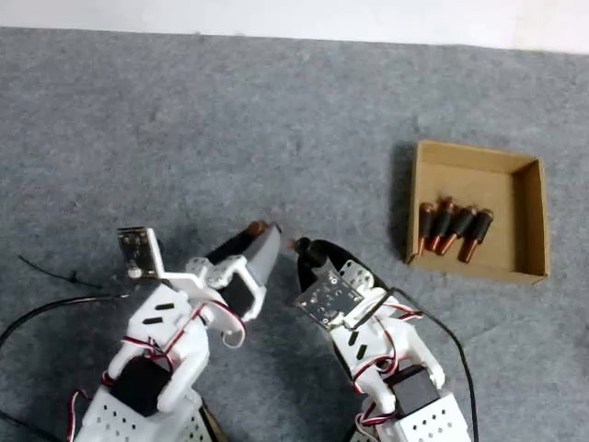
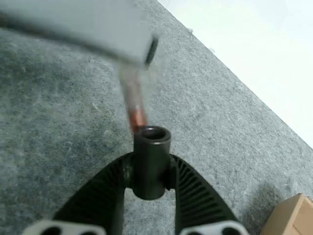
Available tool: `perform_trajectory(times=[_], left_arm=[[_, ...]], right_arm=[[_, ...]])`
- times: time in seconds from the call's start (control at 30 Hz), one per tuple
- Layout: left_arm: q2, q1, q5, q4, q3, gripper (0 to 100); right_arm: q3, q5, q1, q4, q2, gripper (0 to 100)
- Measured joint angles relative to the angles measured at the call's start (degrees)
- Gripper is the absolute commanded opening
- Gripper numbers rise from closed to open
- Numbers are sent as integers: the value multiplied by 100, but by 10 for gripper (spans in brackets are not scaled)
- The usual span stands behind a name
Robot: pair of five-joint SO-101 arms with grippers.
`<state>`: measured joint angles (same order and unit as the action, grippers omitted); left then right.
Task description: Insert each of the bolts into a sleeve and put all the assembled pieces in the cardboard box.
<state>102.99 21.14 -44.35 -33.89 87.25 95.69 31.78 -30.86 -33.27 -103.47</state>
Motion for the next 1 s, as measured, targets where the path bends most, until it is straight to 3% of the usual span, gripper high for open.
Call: perform_trajectory(times=[0.1,0.27,0.5,0.8,1.0], left_arm=[[9,-343,0,448,79,4],[18,-360,0,580,79,4],[18,18,0,-167,-396,4],[-88,-193,378,-202,-431,4],[-1714,-677,413,897,-378,4]], right_arm=[[0,0,0,0,0,5],[0,0,0,0,0,5],[0,0,18,0,0,5],[0,0,149,0,0,5],[0,0,202,0,0,5]])
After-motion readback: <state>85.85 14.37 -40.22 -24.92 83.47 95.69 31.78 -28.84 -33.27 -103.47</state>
